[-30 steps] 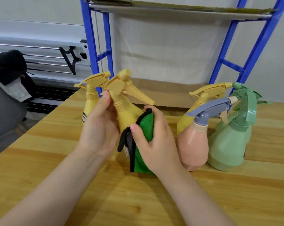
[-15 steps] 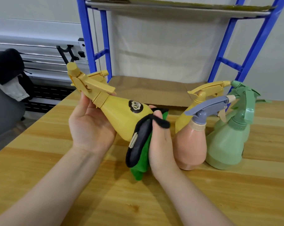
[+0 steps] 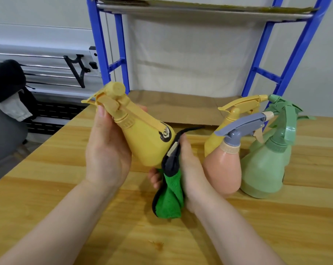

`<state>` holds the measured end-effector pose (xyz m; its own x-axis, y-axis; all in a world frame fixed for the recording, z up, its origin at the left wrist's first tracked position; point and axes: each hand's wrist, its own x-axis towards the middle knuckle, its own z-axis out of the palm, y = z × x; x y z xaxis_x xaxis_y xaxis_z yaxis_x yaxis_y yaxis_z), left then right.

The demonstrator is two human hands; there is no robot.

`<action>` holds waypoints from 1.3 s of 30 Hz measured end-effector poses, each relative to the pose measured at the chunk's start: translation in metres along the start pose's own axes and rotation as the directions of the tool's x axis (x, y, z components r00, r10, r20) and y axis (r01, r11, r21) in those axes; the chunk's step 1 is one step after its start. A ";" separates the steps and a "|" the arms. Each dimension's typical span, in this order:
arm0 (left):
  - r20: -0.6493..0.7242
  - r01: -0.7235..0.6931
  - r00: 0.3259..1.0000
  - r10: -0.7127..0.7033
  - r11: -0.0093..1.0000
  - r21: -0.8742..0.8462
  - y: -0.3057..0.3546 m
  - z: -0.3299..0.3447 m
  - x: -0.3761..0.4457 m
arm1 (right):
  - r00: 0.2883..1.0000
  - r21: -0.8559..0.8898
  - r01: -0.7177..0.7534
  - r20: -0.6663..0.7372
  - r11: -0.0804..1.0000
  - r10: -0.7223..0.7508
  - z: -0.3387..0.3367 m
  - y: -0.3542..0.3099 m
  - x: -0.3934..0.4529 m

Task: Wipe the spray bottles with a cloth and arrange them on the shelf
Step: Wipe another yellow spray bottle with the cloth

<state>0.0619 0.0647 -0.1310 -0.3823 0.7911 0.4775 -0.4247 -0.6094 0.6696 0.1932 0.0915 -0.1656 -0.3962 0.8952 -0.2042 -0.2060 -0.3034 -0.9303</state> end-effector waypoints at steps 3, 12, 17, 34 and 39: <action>0.009 -0.014 1.000 0.012 0.979 0.203 -0.002 -0.002 0.000 | 0.993 -0.079 -0.051 -0.114 0.996 0.042 0.001 -0.004 0.006; 0.180 -0.173 0.977 0.114 0.917 0.359 -0.005 -0.005 -0.006 | 0.920 -0.441 0.156 -0.260 0.884 -0.292 -0.002 -0.008 0.006; 0.043 -0.158 0.987 0.153 0.909 0.386 -0.001 -0.009 -0.001 | 0.851 -0.506 0.310 -0.229 0.805 -0.472 0.004 -0.012 -0.004; 0.324 -0.317 0.941 0.099 0.597 0.737 -0.006 -0.015 0.000 | 0.510 -0.549 0.730 0.042 0.406 -0.859 0.001 -0.020 -0.015; 0.386 -0.200 0.921 -0.054 0.785 0.586 -0.010 -0.009 -0.006 | 0.566 -0.606 0.679 0.070 0.416 -0.822 0.000 -0.022 -0.016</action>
<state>0.0617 0.0652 -0.1456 -0.0127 0.7819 0.6233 0.2238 -0.6053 0.7639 0.2041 0.0840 -0.1419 -0.1173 0.7329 0.6701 0.1874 0.6790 -0.7098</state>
